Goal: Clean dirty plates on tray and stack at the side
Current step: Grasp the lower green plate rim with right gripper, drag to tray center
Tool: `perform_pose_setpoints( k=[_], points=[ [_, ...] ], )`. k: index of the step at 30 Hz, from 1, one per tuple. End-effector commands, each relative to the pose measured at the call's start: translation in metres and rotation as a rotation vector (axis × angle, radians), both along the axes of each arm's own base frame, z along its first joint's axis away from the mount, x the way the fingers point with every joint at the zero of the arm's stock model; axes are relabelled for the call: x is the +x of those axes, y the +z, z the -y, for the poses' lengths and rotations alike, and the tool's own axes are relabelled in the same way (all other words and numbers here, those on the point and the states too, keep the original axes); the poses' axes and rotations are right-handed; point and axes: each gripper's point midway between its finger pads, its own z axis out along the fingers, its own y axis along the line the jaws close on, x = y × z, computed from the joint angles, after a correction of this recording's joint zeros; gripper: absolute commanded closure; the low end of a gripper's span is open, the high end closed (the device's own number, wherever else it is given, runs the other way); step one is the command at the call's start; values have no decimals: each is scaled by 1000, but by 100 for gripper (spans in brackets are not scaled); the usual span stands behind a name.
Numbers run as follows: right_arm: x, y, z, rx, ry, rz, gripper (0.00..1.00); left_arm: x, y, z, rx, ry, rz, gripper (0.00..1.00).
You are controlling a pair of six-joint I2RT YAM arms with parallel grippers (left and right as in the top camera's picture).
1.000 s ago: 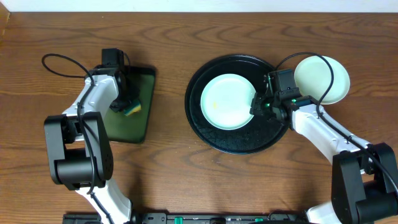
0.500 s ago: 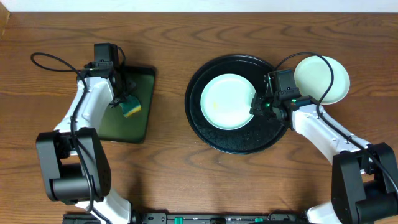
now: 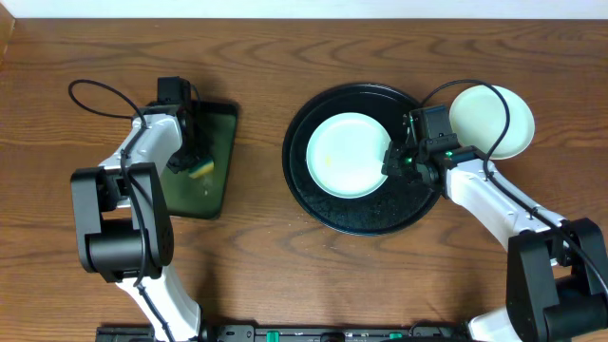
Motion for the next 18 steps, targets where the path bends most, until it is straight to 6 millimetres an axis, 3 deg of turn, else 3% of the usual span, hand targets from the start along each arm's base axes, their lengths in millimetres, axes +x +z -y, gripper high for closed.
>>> perform_pose_setpoints(
  k=[1, 2, 6, 12, 15, 18],
  points=[
    [-1, -1, -3, 6, 8, -3, 99, -1, 9, -8, 33, 8, 10, 81],
    [-1, -1, -3, 5, 10, -3, 99, 0, 16, -8, 34, 8, 27, 87],
    [-1, -2, -3, 3, 8, -2, 99, 2, 57, -8, 41, 10, 113, 92],
    [-1, -1, -2, 5, -4, -4, 99, -3, 101, 1, 0, 0, 199, 92],
    [0, -1, -2, 2, 1, 2, 99, -4, 105, 2, 1, -2, 207, 92],
    [2, -2, 3, -31, -10, 13, 99, -7, 88, 2, -6, 11, 172, 93]
  ],
)
